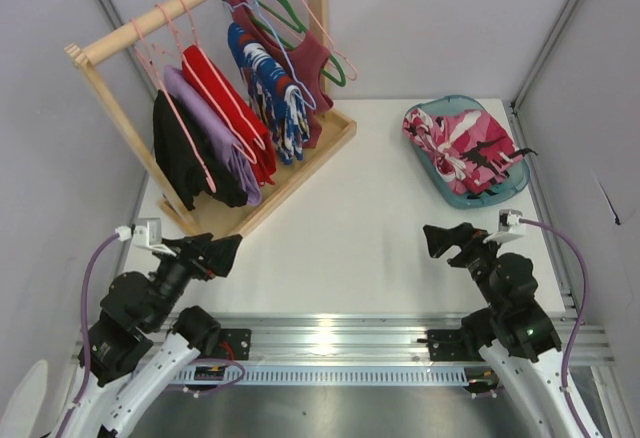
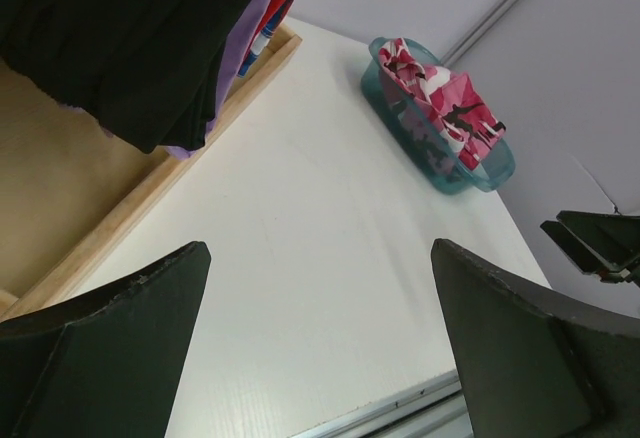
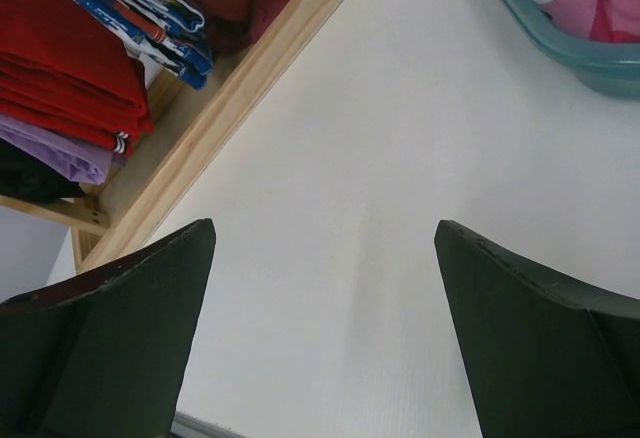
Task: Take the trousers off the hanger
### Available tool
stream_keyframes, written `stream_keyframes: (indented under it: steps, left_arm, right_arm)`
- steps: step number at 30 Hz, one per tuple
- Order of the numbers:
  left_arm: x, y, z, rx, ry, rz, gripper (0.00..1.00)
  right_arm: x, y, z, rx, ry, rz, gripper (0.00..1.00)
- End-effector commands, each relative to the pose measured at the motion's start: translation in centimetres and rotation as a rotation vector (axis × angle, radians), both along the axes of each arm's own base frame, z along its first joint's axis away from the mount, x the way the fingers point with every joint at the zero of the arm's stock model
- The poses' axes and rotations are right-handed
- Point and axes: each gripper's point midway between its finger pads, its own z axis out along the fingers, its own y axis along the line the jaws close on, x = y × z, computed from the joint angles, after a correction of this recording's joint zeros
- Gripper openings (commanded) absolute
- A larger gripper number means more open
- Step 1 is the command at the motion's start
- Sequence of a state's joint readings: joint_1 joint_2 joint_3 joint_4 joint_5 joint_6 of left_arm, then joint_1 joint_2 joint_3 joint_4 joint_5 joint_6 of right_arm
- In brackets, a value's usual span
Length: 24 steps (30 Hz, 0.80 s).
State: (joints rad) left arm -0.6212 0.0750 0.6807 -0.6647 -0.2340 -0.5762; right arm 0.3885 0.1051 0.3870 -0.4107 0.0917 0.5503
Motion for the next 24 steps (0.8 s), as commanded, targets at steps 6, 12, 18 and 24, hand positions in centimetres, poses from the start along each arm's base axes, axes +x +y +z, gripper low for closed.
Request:
stream_keyframes:
  steps: [6,12,18,24]
  left_arm:
    - [0.5,0.6,-0.8,-0.006,0.028,0.050,0.99]
    - [1.2,0.5,-1.7,0.024,0.077,0.073,0.99]
    - [1.0,0.8,-1.4,0.000,0.061,0.079,1.00]
    - [0.6,1.2,-0.9,-0.033,0.027,0.086,0.99]
  right_arm:
    - [0.0,0.3,0.5,0.042,0.008,-0.002,0.99]
    - [0.5,0.5,1.0,0.026,-0.030,0.012,0.99]
    - [1.0,0.5,2.3,-0.005,-0.062,0.011,0.99]
    - [0.9,0.6,2.9,0.006,-0.075,0.018,0.99]
